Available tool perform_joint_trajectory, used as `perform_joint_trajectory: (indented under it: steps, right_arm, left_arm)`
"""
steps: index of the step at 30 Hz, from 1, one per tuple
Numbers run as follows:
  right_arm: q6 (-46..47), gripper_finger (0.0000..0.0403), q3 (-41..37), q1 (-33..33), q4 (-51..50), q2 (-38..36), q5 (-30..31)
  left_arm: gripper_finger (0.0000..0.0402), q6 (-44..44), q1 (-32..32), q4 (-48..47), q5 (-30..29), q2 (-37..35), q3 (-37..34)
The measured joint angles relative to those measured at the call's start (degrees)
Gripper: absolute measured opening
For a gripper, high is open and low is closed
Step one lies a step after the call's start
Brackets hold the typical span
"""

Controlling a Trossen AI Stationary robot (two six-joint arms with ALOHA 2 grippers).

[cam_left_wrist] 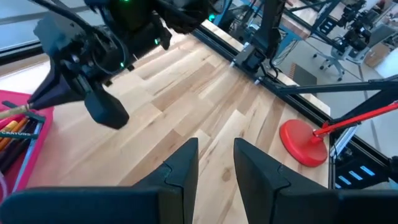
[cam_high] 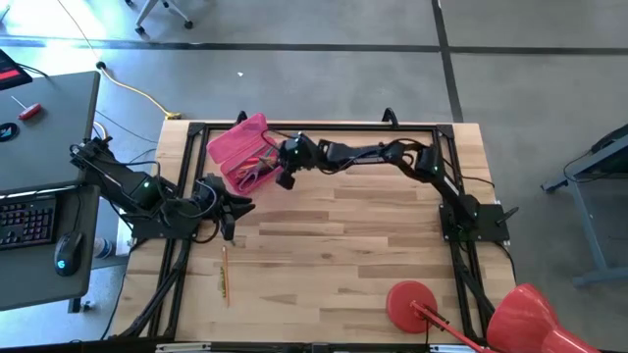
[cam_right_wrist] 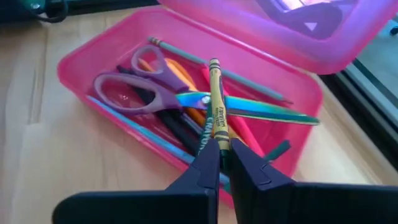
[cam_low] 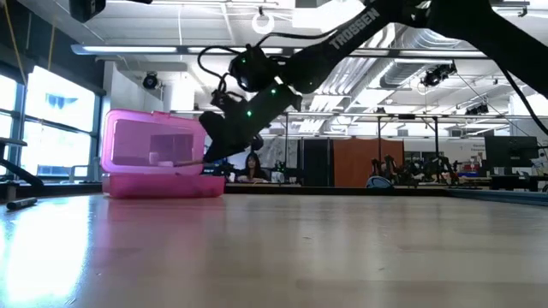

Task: Pick & place school supplies into a supply box
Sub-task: Put the top yellow crayon into the supply box, then adjust the scissors

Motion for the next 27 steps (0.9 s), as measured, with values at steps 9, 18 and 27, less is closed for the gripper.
perform_joint_trajectory:
  steps: [9,18,27]
  right_arm:
    - [-3.5,0.0016,0.1,-1.5,-0.9,0.0,-3.2]
    - [-4.7,0.0092,0.1,-1.2,-0.6,0.0,-0.9]
    - [-4.1,0.0112,0.2,-1.8,7.7,0.0,2.7]
  left_arm:
    - [0.0134,0.0,0.0,-0.3,0.0,0.0,0.0]
    - [0.0134,0.0,0.0,-0.1,0.0,0.0,0.0]
    - [0.0134,0.0,0.0,1.1,-1.6,0.0,0.0]
